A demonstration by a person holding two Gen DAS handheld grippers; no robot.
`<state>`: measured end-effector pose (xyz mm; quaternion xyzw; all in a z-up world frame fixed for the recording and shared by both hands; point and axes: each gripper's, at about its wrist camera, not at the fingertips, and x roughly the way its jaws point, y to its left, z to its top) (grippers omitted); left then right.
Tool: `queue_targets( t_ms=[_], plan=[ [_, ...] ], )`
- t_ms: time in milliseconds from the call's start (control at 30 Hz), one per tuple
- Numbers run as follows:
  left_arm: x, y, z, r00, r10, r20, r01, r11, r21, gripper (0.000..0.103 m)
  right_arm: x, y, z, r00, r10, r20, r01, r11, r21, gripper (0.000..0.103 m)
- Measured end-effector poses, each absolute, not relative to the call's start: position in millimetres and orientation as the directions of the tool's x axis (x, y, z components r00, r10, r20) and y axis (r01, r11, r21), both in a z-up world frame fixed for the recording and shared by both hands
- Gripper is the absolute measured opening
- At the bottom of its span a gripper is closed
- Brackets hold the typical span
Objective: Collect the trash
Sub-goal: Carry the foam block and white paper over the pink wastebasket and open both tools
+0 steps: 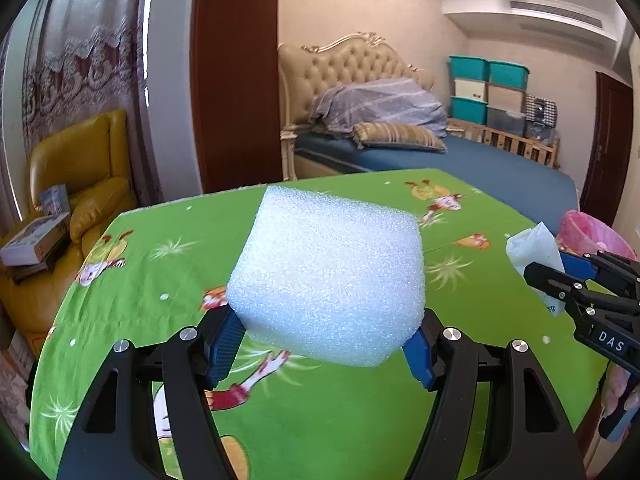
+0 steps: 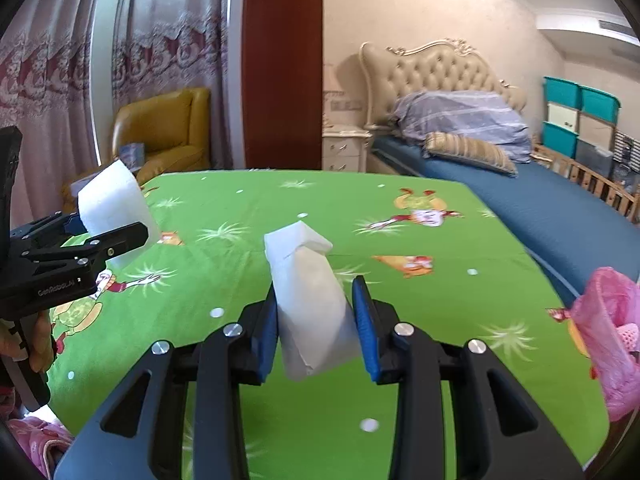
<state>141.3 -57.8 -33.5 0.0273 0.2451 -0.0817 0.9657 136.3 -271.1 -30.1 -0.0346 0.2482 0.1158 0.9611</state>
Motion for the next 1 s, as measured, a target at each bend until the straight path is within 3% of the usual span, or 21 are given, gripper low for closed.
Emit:
queue_targets(
  t_ms=[367,1000],
  plan=[
    [125,-118,-14,0.875,-0.282,-0.393,0.318,0.948,0.029,0.064,107,-347,-12,0.909,0.088,-0.407,-0.094,0.996,0.005,0.034],
    [135,-284,0,0.696,-0.568,-0.440,0.646,0.762,0.039,0.065,55,-494,-3,0.919,-0.195,-0.342,0.197,0.980,-0.030,0.034]
  ],
)
